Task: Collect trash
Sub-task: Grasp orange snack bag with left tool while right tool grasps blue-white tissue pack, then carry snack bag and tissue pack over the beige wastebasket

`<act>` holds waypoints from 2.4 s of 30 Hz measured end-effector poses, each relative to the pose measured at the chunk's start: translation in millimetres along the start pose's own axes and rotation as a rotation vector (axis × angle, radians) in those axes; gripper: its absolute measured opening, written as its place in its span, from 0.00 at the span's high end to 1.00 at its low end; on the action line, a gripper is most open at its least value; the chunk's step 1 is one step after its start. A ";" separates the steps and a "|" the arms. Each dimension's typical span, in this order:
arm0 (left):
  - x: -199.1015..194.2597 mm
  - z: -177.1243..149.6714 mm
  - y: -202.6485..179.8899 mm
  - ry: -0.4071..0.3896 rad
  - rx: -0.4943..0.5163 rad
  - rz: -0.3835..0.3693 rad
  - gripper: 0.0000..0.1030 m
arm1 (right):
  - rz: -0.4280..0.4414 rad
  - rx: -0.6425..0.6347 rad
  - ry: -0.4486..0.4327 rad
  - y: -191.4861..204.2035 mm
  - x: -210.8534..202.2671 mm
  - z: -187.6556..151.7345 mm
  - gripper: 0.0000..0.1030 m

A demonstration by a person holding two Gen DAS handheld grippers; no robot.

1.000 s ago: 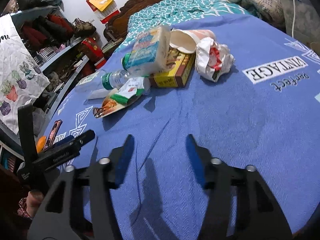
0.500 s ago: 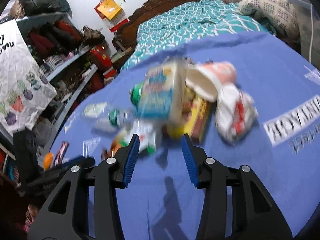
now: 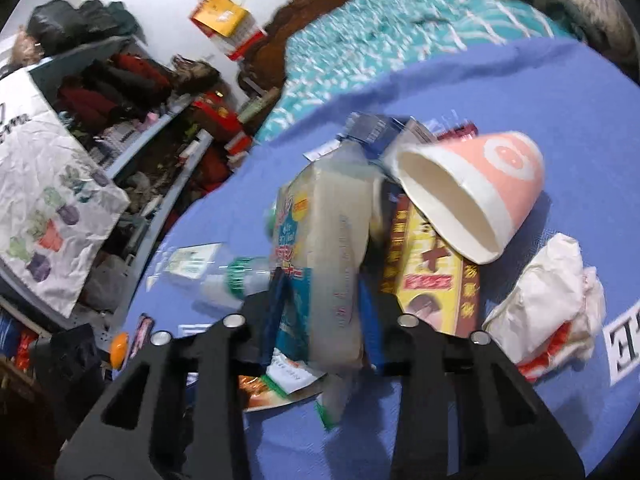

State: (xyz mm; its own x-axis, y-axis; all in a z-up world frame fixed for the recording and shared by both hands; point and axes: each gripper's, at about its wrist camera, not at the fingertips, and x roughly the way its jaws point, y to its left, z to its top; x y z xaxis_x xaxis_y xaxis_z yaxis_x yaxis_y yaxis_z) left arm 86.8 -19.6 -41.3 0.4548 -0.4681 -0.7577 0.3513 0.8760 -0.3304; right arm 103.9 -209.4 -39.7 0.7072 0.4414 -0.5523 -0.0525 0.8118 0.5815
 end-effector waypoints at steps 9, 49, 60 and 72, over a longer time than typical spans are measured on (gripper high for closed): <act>-79.4 -22.4 16.2 -0.152 -0.001 -0.023 0.77 | -0.020 -0.114 -0.177 27.5 -98.2 -42.9 0.68; 75.2 64.1 -349.9 -0.040 0.611 -0.312 0.98 | -0.401 0.384 -0.460 -238.9 -297.5 -66.6 0.68; 146.6 90.3 -374.8 0.036 0.556 -0.209 0.41 | -0.316 0.459 -0.439 -286.7 -291.7 -33.1 0.68; 219.1 85.8 -326.8 0.306 0.430 -0.191 0.40 | -0.224 0.392 -0.362 -263.3 -242.0 -21.7 0.68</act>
State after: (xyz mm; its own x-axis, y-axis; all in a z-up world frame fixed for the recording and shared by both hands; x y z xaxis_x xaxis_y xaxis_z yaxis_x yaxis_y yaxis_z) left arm 141.8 -418.4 -51.1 0.1145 -0.5030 -0.8566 0.7354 0.6226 -0.2674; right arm -68.7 -521.6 -72.1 0.8707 0.0594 -0.4881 0.3432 0.6374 0.6899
